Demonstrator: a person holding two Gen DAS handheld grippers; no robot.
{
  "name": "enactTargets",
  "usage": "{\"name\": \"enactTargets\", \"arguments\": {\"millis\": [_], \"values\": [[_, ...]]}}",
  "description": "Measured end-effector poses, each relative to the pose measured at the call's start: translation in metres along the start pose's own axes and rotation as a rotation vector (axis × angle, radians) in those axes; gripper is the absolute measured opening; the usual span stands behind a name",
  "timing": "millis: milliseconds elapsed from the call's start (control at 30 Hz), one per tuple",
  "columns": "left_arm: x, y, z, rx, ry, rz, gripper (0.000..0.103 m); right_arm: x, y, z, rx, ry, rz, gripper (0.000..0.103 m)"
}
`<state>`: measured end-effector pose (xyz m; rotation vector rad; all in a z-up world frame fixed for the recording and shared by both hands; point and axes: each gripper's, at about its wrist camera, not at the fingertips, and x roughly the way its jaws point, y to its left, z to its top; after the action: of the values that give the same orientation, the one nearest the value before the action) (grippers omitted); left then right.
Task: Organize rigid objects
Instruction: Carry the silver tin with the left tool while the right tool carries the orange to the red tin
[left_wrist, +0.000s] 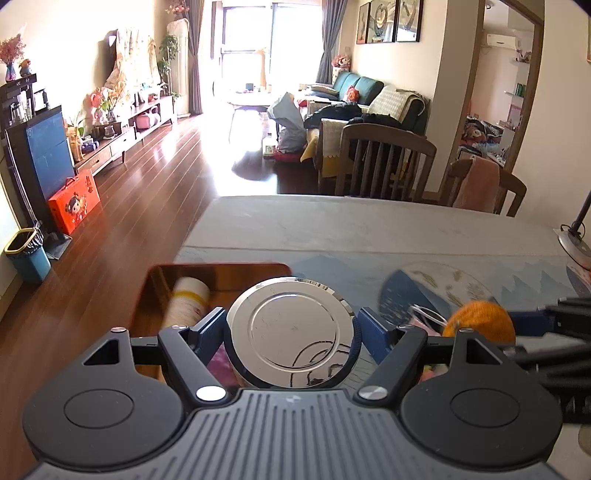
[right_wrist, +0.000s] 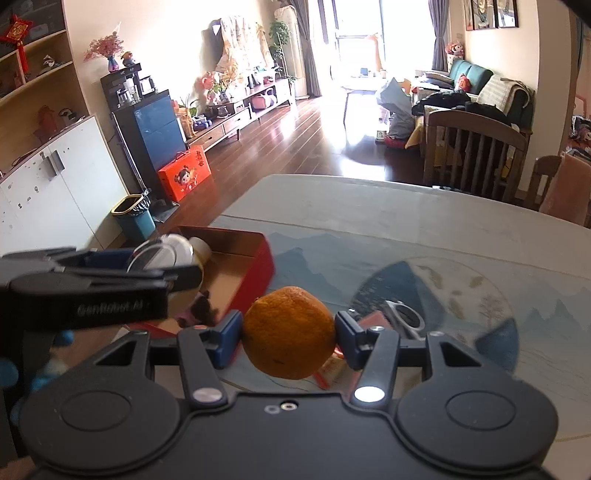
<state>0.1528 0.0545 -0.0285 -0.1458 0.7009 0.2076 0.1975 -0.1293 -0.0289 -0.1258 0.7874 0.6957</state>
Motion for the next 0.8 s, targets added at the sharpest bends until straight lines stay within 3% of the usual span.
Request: {"name": "enactTargets", "arguments": {"millis": [400, 800], "values": [[0.039, 0.066, 0.019, -0.002, 0.066, -0.046, 0.077, 0.04, 0.058, 0.009, -0.052, 0.02, -0.007, 0.055], [0.085, 0.082, 0.03, 0.052, 0.108, -0.07, 0.077, 0.097, 0.083, 0.023, -0.131, 0.059, -0.023, 0.054]]}}
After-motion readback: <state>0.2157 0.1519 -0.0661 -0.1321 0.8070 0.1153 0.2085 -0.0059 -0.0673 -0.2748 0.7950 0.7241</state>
